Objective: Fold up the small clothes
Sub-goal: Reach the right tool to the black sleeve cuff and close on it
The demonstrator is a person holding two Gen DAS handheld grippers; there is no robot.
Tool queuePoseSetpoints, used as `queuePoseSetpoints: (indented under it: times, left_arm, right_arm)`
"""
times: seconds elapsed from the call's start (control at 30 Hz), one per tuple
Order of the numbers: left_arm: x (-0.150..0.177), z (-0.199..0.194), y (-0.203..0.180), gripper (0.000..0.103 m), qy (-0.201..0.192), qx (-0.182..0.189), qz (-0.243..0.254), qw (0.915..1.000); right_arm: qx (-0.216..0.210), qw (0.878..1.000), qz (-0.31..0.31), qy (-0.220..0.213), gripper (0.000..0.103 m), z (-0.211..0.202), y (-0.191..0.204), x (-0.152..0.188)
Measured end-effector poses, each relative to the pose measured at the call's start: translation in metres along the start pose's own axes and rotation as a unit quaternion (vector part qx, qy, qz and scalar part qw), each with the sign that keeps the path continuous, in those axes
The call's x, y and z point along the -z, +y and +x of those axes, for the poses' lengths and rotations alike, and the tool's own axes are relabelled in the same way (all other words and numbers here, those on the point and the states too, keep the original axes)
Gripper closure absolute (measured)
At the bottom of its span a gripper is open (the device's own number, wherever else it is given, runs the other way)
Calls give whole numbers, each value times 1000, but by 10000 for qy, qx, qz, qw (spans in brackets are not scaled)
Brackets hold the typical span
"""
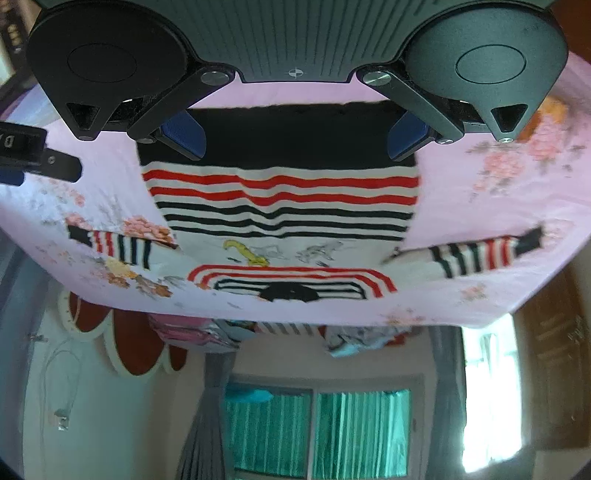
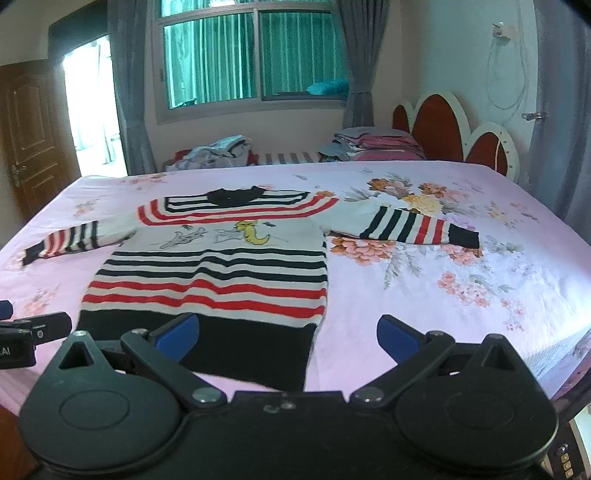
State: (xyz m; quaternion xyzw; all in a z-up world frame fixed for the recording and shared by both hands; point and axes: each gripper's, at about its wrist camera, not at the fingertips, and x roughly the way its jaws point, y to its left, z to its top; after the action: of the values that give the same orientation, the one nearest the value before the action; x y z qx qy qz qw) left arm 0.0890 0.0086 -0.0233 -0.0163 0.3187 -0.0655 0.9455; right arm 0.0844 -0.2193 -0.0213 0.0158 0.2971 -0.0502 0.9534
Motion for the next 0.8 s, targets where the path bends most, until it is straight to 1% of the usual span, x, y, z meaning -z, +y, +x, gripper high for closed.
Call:
queuePoseSetpoints:
  times: [0.07, 0.27, 0.3, 0.37, 0.43, 0.5, 0.57, 0.63, 0.67, 0.73, 0.8]
  left_arm:
    - [-8, 14, 4, 0, 51, 175, -22, 9998]
    - [-36, 59, 7, 0, 279, 522, 355, 9976]
    - [-40, 63, 9, 0, 254, 683, 373, 9966]
    - [-50, 68, 11, 0, 86, 859, 411, 9954]
    - [-58, 75, 12, 0, -88, 808, 396, 9959]
    - [-66, 84, 12, 0, -124, 766, 383, 9962]
    - [-72, 92, 8, 0, -178, 893, 538, 9944]
    - [-77, 96, 5, 0, -430, 869, 603, 9935]
    - [-80, 99, 6, 0, -526, 856, 489, 9937]
    - [-88, 105, 9, 0, -725, 740, 74, 9946]
    - [-94, 112, 9, 0, -1020, 535, -206, 9931]
  right_arm:
    - [75, 10000, 32, 4, 0, 11, 2, -6]
    - [371, 9991, 181, -70, 1, 40, 7, -25]
    - [418, 9989, 189, -88, 3, 44, 8, -29]
    - [491, 9985, 205, -125, 5, 51, 9, -34]
    - [547, 9981, 248, -145, 9, 57, 7, -38]
    - [633, 9974, 316, -122, 15, 63, 2, -42]
    - [699, 9965, 430, -141, 18, 66, -5, -47]
    - [824, 9950, 528, -219, 18, 70, -16, -52]
    - [916, 9939, 568, -241, 18, 73, -22, -55]
    - [1039, 9919, 676, -275, 21, 81, -38, -61]
    - [1128, 9899, 808, -289, 26, 90, -55, -65]
